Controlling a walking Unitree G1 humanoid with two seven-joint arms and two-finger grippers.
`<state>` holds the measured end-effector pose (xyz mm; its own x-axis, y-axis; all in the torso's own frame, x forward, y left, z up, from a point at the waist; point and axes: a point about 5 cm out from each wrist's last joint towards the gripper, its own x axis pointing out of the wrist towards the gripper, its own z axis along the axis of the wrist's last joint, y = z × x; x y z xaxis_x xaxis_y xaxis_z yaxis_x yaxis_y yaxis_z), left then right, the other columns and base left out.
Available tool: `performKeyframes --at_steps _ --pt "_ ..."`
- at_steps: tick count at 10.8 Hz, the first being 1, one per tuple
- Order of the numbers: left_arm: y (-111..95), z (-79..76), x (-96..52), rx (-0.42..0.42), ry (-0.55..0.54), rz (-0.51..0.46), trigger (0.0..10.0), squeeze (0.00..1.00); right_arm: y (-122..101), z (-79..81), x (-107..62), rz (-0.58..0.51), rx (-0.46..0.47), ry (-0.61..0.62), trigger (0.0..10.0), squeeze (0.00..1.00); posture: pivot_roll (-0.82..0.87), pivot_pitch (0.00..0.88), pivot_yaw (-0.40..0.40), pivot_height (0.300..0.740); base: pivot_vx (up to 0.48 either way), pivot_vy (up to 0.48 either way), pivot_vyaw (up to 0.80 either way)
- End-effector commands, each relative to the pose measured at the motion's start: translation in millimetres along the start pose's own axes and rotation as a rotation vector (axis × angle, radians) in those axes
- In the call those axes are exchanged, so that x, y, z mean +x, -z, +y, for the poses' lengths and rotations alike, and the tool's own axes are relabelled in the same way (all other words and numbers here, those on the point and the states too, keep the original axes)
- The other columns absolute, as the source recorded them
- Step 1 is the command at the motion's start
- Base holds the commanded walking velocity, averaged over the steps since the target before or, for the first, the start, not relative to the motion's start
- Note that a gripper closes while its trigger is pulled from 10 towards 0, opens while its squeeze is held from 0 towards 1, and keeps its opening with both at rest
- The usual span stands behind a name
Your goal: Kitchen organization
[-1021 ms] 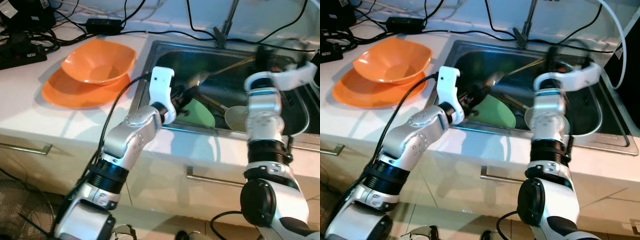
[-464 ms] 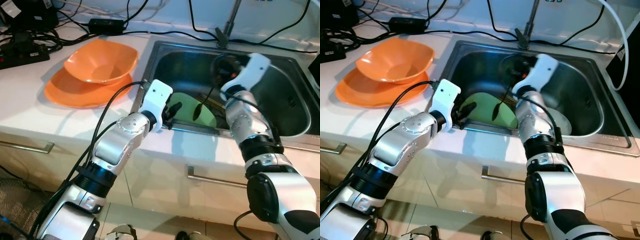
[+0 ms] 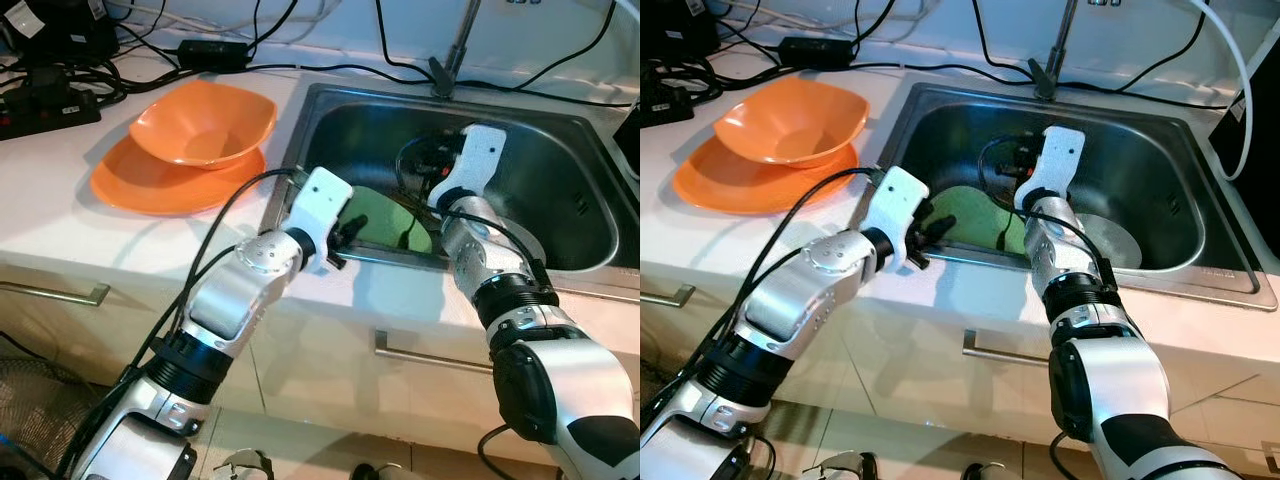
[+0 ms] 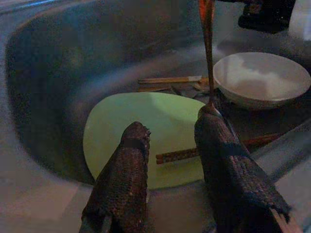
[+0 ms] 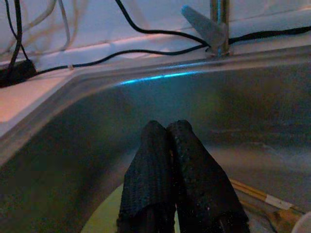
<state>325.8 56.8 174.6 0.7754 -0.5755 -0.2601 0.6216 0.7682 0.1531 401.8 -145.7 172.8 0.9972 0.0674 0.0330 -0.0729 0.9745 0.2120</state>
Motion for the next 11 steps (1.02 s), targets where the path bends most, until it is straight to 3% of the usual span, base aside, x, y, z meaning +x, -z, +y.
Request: performKeyframes --at_steps 1,2,3,4,5,6,8,9,11 --pt "10.0 -7.4 0.0 0.000 0.028 0.047 10.0 0.00 -3.9 1.1 1.9 -0.013 -0.019 -0.002 10.0 0.00 0.07 0.063 -0.047 0.740 0.000 0.000 0.00" --pt "10.4 -8.0 -0.1 0.001 0.030 0.050 10.0 0.00 -2.6 1.5 1.7 -0.011 -0.019 -0.003 10.0 0.00 0.07 0.064 -0.047 0.740 0.000 0.000 0.00" --pt "11.0 -8.7 -0.4 0.001 0.032 0.055 10.0 0.00 -0.1 1.8 1.1 -0.006 -0.017 -0.005 10.0 0.68 0.07 0.067 -0.046 0.740 0.000 0.000 0.00" --pt "11.6 -9.1 -0.3 0.001 0.034 0.060 10.0 0.00 0.4 2.7 0.9 -0.008 -0.021 -0.011 10.0 1.00 0.07 0.069 -0.047 0.740 0.000 0.000 0.00" --pt "12.2 -9.5 -0.2 0.001 0.035 0.063 10.0 0.00 -0.5 4.0 1.2 -0.016 -0.030 -0.016 10.0 0.38 0.07 0.073 -0.047 0.740 0.000 0.000 0.00" --pt "12.4 -9.8 -0.1 0.002 0.035 0.064 10.0 0.00 -2.3 4.2 1.7 -0.024 -0.034 -0.013 10.0 0.00 0.07 0.076 -0.048 0.740 0.000 0.000 0.00" --pt "12.0 -9.4 0.5 0.003 0.025 0.056 10.0 0.00 -9.6 5.7 2.8 -0.064 -0.056 -0.013 10.0 0.00 0.06 0.080 -0.047 0.740 0.000 0.000 0.00" --pt "8.4 -5.2 1.2 0.009 -0.013 0.017 10.0 0.00 -20.4 9.3 2.9 -0.137 -0.111 -0.023 10.0 0.00 0.05 0.081 -0.046 0.740 0.000 0.000 0.00" --pt "-1.2 8.1 1.8 0.031 -0.128 -0.075 10.0 0.00 -38.3 18.6 -1.9 -0.281 -0.130 -0.058 10.0 0.00 0.04 0.082 -0.048 0.740 0.000 0.000 0.00"
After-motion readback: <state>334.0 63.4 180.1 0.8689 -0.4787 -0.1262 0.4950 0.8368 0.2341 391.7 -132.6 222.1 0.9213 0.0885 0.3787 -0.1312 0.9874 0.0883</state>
